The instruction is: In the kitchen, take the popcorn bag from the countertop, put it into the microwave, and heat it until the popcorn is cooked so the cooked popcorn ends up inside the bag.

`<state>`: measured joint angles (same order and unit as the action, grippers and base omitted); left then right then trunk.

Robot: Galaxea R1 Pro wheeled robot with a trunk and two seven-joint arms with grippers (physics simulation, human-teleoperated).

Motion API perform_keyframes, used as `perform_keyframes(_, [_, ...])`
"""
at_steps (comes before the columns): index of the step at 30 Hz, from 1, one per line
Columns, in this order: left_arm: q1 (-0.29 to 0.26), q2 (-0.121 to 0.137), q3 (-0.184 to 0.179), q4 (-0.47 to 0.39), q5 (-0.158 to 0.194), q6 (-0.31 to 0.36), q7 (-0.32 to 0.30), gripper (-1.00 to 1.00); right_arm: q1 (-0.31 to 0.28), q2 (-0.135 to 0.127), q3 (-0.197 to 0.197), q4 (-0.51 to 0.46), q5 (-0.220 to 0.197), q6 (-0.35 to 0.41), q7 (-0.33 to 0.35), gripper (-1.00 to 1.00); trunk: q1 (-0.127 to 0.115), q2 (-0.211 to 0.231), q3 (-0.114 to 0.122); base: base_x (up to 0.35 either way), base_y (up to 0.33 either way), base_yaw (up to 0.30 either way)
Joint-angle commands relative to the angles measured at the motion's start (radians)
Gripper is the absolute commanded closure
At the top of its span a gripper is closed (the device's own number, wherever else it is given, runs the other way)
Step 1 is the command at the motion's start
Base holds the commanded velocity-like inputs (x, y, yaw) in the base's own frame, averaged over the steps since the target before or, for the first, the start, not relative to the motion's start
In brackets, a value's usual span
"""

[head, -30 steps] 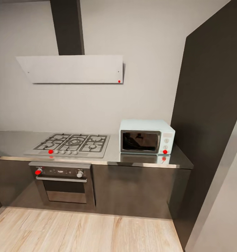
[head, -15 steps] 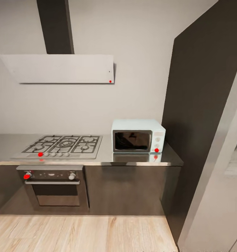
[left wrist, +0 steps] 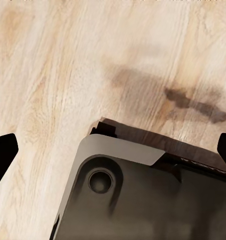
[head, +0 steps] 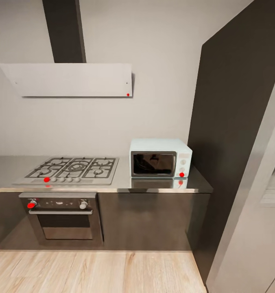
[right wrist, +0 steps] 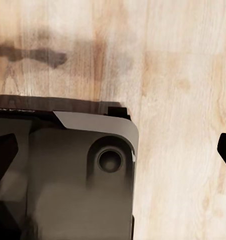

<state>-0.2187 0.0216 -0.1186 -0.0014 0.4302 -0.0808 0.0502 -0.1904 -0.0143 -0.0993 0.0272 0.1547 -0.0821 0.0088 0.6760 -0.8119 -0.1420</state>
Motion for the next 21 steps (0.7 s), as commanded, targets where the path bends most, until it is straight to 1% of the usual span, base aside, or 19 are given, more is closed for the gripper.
perform_keyframes(1, [-0.001,0.0,-0.008,0.0,0.007,-0.004,0.003,-1.0,-0.001,0.001,-0.008,0.003,0.012,-0.007,0.001,-1.0,0.0,-0.001,-0.001,0.0,0.0,0.0])
perform_keyframes(4, [-0.001,0.0,-0.007,0.0,0.009,-0.007,0.004,-1.0,-0.001,0.008,-0.01,-0.009,0.016,-0.01,0.01,-1.0,0.0,-0.001,-0.001,0.0,0.0,0.0])
perform_keyframes(5, [-0.001,0.0,-0.007,0.001,0.009,-0.007,0.005,-1.0,-0.001,0.011,-0.01,-0.031,0.017,-0.008,0.015,-1.0,0.0,-0.001,-0.001,0.0,0.0,0.0])
perform_keyframes(7, [-0.001,0.0,-0.007,0.001,0.009,-0.008,0.005,-1.0,-0.001,0.016,-0.01,-0.119,0.016,0.002,0.023,-1.0,0.0,-0.001,-0.001,0.0,0.0,0.0])
perform_keyframes(8, [-0.001,0.0,-0.007,0.001,0.01,-0.008,0.005,-1.0,-0.001,0.025,-0.01,-0.274,0.014,0.078,0.026,-1.0,0.0,-0.001,-0.001,0.0,0.0,0.0])
perform_keyframes(9, [-0.001,0.0,-0.007,0.001,0.01,-0.008,0.005,-1.0,-0.001,0.03,-0.01,-0.38,0.013,0.161,0.028,-1.0,0.0,-0.001,-0.001,0.0,0.0,0.0])
perform_keyframes(11, [-0.001,0.0,-0.007,0.001,0.009,-0.008,0.005,-1.0,-0.001,0.034,-0.01,-0.53,0.012,0.277,0.029,-1.0,0.0,-0.001,-0.001,0.0,0.0,0.0])
perform_keyframes(13, [-0.001,0.0,-0.007,0.001,0.009,-0.008,0.005,-1.0,-0.001,0.035,-0.009,-0.758,0.007,0.439,0.029,-1.0,0.0,-0.001,-0.001,0.0,0.0,0.0])
perform_keyframes(14, [-0.001,0.0,-0.007,0.001,0.009,-0.008,0.005,-1.0,-0.003,0.036,-0.008,-0.832,0.006,0.495,0.03,-1.0,0.0,-0.001,-0.001,0.0,0.0,0.0])
perform_keyframes(15, [-0.001,0.0,-0.008,0.001,0.009,-0.008,0.005,-1.0,-0.005,0.041,-0.008,-0.975,0.004,0.604,0.034,-1.0,0.0,-0.001,-0.001,0.0,0.0,0.0])
perform_keyframes(16, [-0.001,0.0,-0.008,0.0,0.009,-0.008,0.005,-1.0,0.0,0.054,-0.007,-1.119,0.003,0.719,0.045,-1.0,0.0,-0.001,-0.001,0.0,0.0,0.0])
perform_keyframes(17, [-0.001,0.0,-0.007,0.0,0.009,-0.008,0.005,-1.0,0.003,0.059,-0.007,-1.196,0.002,0.792,0.057,-1.0,0.0,-0.001,-0.001,0.0,0.0,0.0])
perform_keyframes(19, [-0.001,0.0,-0.007,0.0,0.009,-0.008,0.005,-1.0,-0.008,0.064,-0.007,-1.269,0.002,0.873,0.073,-1.0,0.0,-0.001,-0.001,0.0,0.0,0.0])
perform_keyframes(20, [-0.001,0.0,-0.007,0.0,0.009,-0.008,0.005,-1.0,-0.022,0.065,-0.007,-1.299,0.001,0.905,0.078,-1.0,0.0,-0.001,-0.001,0.0,0.0,0.0])
perform_keyframes(21, [-0.001,0.0,-0.008,0.0,0.009,-0.008,0.005,-1.0,-0.069,0.067,-0.007,-1.347,0.001,0.955,0.084,-1.0,0.0,-0.001,-0.001,0.0,0.0,0.0])
